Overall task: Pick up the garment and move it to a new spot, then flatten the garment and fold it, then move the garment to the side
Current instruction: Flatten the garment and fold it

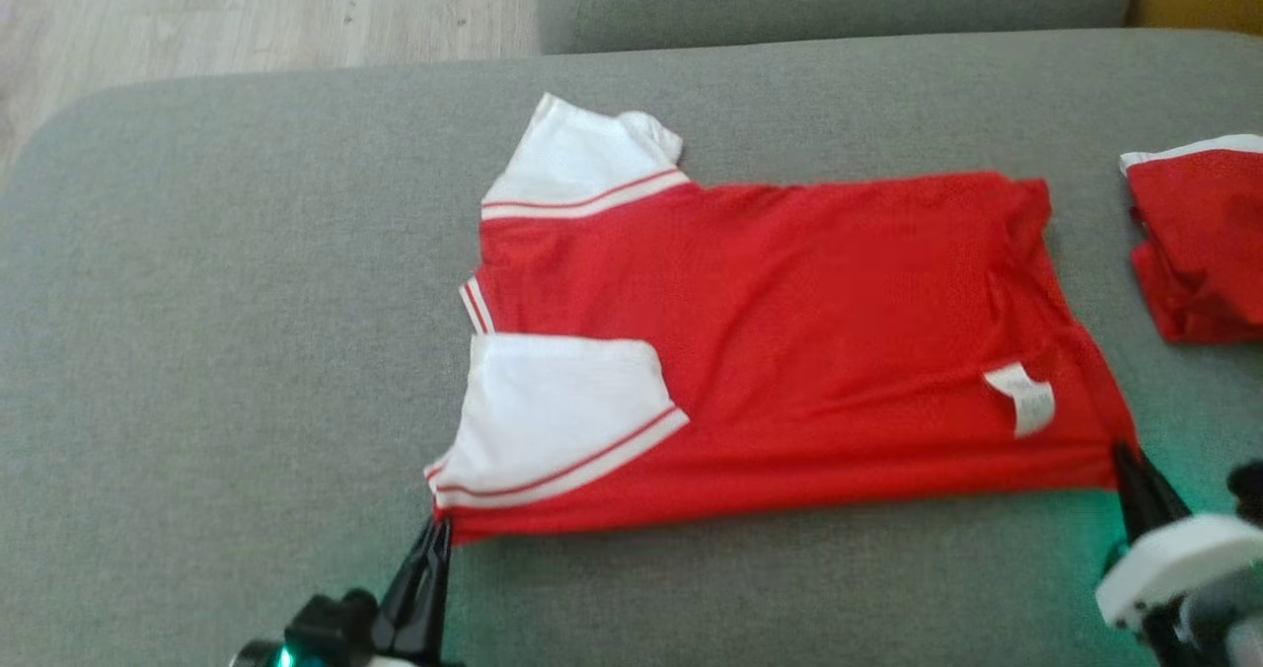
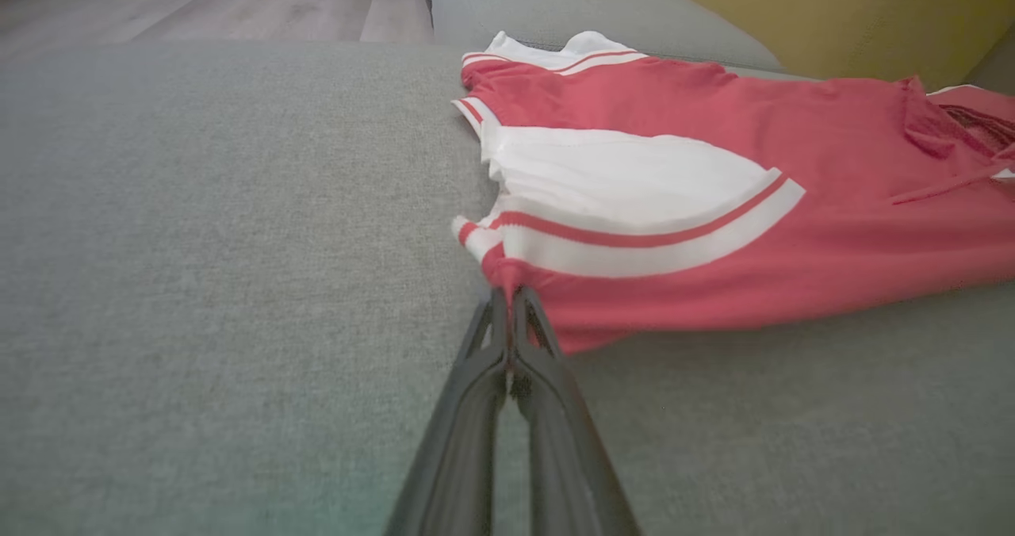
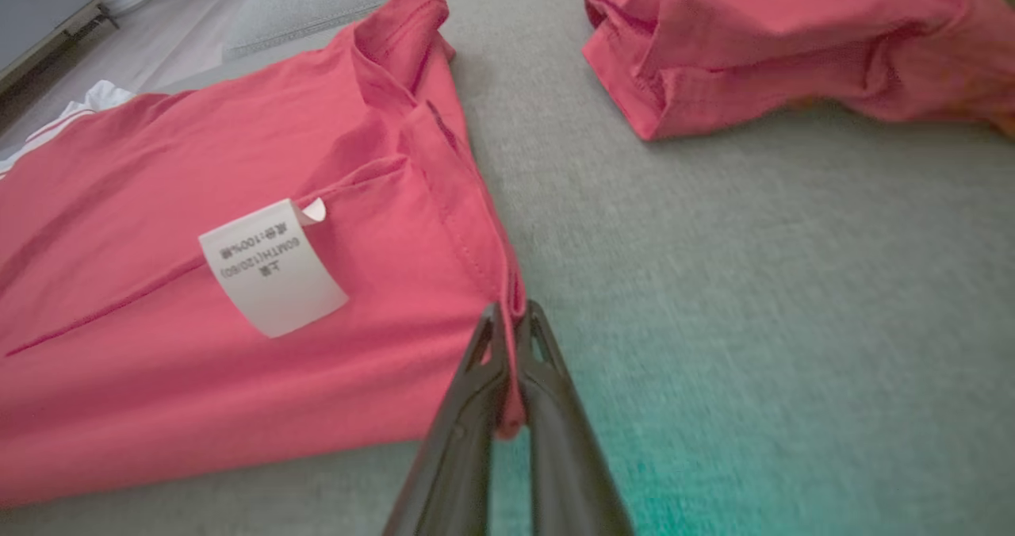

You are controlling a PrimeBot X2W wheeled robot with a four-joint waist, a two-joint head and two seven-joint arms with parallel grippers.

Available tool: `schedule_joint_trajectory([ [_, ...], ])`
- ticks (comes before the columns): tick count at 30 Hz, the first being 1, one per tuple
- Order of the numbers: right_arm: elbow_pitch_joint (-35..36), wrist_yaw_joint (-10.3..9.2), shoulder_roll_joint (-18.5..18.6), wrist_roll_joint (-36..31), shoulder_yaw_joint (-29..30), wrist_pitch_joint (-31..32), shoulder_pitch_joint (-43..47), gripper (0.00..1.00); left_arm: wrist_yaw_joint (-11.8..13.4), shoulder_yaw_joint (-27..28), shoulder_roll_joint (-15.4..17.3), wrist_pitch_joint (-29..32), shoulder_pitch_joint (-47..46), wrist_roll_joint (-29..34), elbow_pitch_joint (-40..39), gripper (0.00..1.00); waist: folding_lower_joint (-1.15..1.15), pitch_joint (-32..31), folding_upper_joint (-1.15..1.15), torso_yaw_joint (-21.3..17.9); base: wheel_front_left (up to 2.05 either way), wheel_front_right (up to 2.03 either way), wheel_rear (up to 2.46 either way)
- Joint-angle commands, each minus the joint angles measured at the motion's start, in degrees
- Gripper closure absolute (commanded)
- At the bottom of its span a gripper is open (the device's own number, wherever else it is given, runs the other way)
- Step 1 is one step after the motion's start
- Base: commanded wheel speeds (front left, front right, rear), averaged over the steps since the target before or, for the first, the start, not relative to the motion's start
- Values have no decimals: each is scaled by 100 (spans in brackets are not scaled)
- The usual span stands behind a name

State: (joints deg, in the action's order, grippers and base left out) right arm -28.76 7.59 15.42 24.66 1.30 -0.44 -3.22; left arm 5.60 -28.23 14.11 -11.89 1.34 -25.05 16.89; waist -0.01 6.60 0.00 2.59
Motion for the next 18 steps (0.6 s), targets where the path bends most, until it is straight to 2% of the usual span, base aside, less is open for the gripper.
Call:
schedule_joint_trajectory([
  [1, 303, -10, 189, 2, 61, 36, 131, 100, 90, 177, 165, 10, 24, 10, -292, 100, 1, -22, 0, 3, 0, 0, 0],
  [9, 899, -10, -109, -157, 387, 296, 622, 100, 160, 116, 224, 215, 352, -98, -636, 100, 1, -81, 0, -54, 0, 0, 0],
  [10, 941, -10, -142, -184, 412, 320, 641, 89, 166, 106, 223, 240, 355, -102, -651, 100, 1, -87, 0, -61, 0, 0, 0],
  [11, 979, -10, -171, -210, 433, 341, 655, 68, 156, 85, 228, 279, 353, -107, -660, 100, 1, -93, 0, -68, 0, 0, 0],
  [12, 1015, -10, -197, -234, 454, 356, 666, 40, 150, 70, 233, 309, 348, -111, -669, 100, 1, -94, 0, -75, 0, 0, 0],
  [13, 1052, -10, -218, -267, 482, 355, 672, 0, 154, 63, 241, 332, 338, -110, -675, 100, 1, -93, 0, -83, 0, 0, 0],
  [15, 1087, -10, -235, -303, 512, 351, 676, 0, 153, 52, 249, 359, 321, -105, -680, 100, 1, -90, 0, -88, 0, 0, 0],
  [17, 1166, -10, -267, -356, 584, 330, 677, 0, 158, 33, 266, 406, 273, -87, -710, 0, 1, -77, 0, -98, 0, 0, 0],
  [18, 1206, -10, -284, -373, 606, 332, 677, 0, 169, 28, 282, 429, 241, -70, -737, 0, 1, -66, 0, -107, 0, 0, 0],
])
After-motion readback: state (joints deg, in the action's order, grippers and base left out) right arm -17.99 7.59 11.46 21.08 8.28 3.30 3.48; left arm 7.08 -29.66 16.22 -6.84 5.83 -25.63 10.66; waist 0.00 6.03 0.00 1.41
